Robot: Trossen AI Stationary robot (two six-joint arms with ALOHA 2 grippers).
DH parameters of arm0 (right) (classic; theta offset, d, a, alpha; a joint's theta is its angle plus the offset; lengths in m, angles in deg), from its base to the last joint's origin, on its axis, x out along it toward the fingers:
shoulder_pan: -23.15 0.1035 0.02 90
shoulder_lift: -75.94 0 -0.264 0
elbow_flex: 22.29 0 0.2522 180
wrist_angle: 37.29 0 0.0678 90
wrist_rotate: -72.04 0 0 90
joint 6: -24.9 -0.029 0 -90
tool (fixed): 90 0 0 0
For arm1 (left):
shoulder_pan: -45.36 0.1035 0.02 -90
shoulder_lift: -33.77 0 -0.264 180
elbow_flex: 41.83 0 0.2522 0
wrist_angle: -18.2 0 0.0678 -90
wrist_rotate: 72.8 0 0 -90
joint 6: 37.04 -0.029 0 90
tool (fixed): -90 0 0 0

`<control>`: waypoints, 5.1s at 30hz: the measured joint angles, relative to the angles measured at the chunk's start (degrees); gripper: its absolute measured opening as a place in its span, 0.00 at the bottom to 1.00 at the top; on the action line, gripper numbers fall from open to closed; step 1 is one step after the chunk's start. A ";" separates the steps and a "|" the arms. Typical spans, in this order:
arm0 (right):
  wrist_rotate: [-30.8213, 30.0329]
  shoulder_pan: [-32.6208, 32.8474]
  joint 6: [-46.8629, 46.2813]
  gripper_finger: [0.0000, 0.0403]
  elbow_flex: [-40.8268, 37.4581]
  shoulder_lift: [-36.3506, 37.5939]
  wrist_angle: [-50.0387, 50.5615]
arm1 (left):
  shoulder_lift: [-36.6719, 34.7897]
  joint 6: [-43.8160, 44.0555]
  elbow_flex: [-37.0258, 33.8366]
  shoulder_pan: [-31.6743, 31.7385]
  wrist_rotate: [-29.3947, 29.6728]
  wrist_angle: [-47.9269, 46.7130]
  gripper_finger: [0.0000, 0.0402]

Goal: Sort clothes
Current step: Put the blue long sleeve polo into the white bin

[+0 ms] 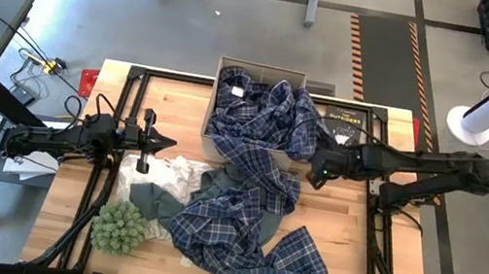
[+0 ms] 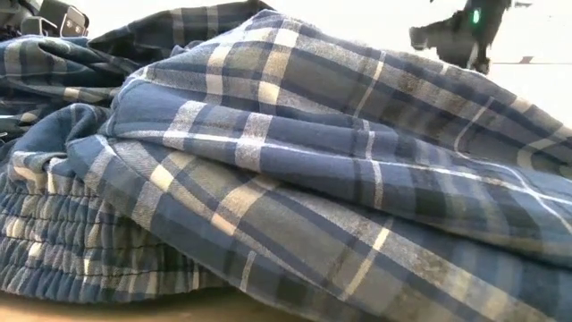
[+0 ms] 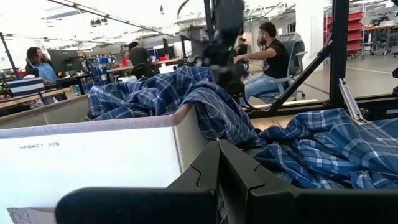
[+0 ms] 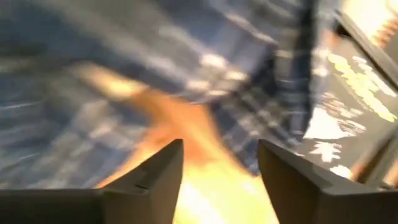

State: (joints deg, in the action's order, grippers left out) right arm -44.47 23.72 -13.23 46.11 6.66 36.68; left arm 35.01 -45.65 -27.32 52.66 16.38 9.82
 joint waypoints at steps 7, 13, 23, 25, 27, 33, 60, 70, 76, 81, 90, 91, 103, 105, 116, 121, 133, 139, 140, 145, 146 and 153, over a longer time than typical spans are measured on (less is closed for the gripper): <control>-4.65 -13.50 3.47 0.66 -10.67 -0.92 -15.25 | 0.00 0.00 0.00 -0.01 0.00 0.00 0.00; -1.65 -22.50 14.75 0.57 -18.08 -1.25 -34.82 | 0.00 0.01 0.00 0.00 0.01 0.00 0.00; 1.97 -24.36 15.22 0.04 -16.20 3.41 -37.28 | 0.00 0.01 0.00 0.00 0.00 0.00 0.00; 1.93 -23.34 15.18 0.04 -13.02 6.58 -37.93 | 0.00 -0.01 0.00 -0.01 0.00 0.00 0.00; 1.91 -22.30 16.44 0.01 -9.61 9.57 -40.72 | 0.00 0.00 0.00 0.02 0.00 0.00 0.00; 10.36 -21.04 24.18 0.01 -4.02 13.54 -67.73 | 0.00 -0.02 0.00 0.01 0.00 0.00 0.00; 19.70 -33.58 24.63 0.52 -20.13 5.10 -34.70 | -0.02 -0.02 0.00 -0.01 0.00 0.00 0.00; 21.26 -35.60 25.24 0.27 -28.64 -8.35 -69.44 | -0.02 0.00 0.00 -0.01 0.00 0.00 0.00; 13.28 -35.58 21.66 0.04 -24.56 -8.26 -71.08 | -0.02 0.01 0.00 0.02 0.00 0.00 0.00; 14.51 -35.36 21.17 0.01 -16.72 -1.91 -71.23 | -0.02 0.01 0.00 -0.01 0.00 0.01 0.00; 19.57 -29.27 22.91 0.00 5.13 -3.53 -74.93 | 0.00 0.01 0.00 0.00 0.02 0.00 0.00; 20.23 -28.17 23.63 0.00 7.57 -5.16 -74.90 | 0.00 -0.02 0.00 0.02 -0.02 0.02 0.00; 29.14 -20.58 30.16 0.00 28.12 -35.07 -52.31 | -0.01 -0.01 0.00 0.02 0.00 0.00 0.00; 29.06 -20.60 30.93 0.00 29.89 -40.02 -45.95 | 0.00 0.01 0.00 -0.01 0.00 0.00 0.00; 29.14 -22.55 30.88 0.04 32.52 -50.95 -35.31 | -0.01 -0.01 0.00 0.01 0.00 0.00 0.00; 28.12 -23.10 33.29 0.15 42.87 -48.46 -23.70 | -0.02 0.01 0.00 0.01 0.00 0.00 0.00; 21.77 -15.44 35.37 0.21 68.31 -38.44 20.41 | -0.02 -0.02 0.00 0.00 0.00 -0.02 0.00; 5.83 -7.88 33.42 0.21 60.71 -31.54 17.10 | -0.02 0.00 0.00 0.00 0.02 0.00 0.00; 3.55 -7.21 34.23 0.21 58.87 -30.60 13.80 | -0.02 -0.01 0.00 -0.01 0.00 0.00 0.00; 5.66 -7.16 40.51 0.23 51.78 -29.83 -2.35 | -0.01 -0.02 0.00 0.00 0.00 -0.01 0.00; 7.02 -7.48 41.22 0.24 50.93 -29.85 -3.56 | -0.01 -0.01 0.00 0.01 0.02 0.00 0.00; 10.32 -9.04 36.46 0.40 53.40 -28.35 5.20 | -0.01 -0.01 0.00 -0.01 0.02 0.00 0.00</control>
State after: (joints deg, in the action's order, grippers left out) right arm -34.16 14.68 23.23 99.51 -21.69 41.88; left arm 35.00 -45.66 -27.32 52.65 16.40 9.82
